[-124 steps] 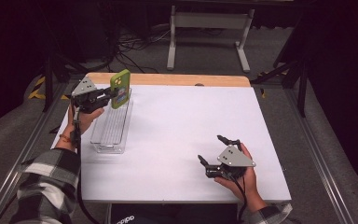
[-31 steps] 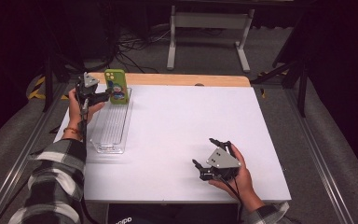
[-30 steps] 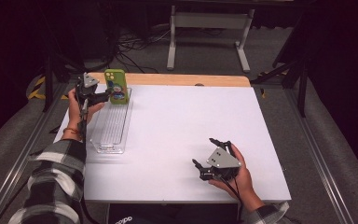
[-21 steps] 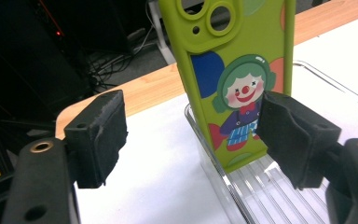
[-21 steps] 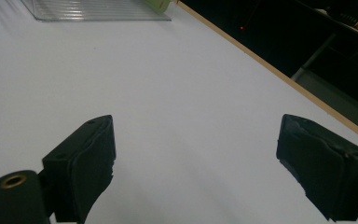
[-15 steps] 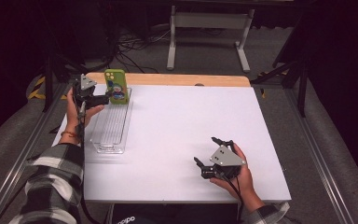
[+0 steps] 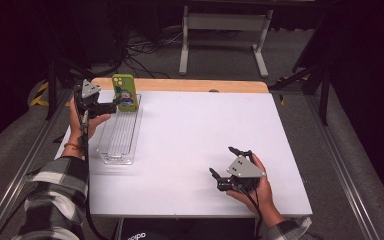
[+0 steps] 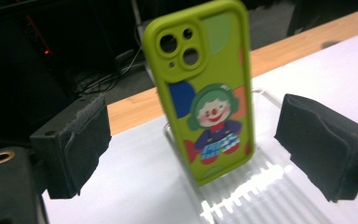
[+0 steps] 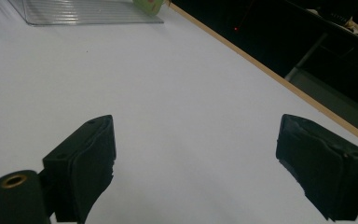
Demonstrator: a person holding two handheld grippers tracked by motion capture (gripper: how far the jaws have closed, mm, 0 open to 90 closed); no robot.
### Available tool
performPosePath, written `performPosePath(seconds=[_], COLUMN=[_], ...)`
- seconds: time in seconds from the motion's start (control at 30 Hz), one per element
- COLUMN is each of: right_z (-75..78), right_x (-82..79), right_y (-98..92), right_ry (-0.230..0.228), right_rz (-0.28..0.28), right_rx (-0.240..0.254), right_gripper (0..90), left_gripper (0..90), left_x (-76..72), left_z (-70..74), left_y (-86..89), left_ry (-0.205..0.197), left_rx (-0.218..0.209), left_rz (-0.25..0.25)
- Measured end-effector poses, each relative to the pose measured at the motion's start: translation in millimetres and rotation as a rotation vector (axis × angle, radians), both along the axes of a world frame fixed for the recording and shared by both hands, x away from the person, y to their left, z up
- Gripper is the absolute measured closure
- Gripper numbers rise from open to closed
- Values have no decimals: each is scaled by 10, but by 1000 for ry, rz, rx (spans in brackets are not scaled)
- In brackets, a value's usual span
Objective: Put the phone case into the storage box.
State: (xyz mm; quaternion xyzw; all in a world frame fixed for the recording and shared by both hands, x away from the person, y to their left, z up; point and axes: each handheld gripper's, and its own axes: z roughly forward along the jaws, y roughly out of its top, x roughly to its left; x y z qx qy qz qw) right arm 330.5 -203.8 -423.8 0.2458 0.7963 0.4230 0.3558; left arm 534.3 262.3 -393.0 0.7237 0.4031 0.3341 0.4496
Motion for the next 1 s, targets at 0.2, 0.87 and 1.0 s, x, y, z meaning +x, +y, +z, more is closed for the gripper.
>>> performPosePath(seconds=[0.2, 0.87, 1.0], right_z=[30, 40, 51], right_x=[-5, -4, -16], right_y=[-16, -50, -39], right_ry=[-8, -7, -15], right_rz=[-7, -20, -14], right_rx=[13, 29, 26], right_gripper=[125, 124, 124], left_gripper=[84, 27, 26], left_x=[-105, -393, -457], left_z=[50, 140, 189], left_y=[2, -134, -180], left_ry=[-22, -69, -88], left_rx=[-26, -42, -43], left_rz=[-34, -145, -165])
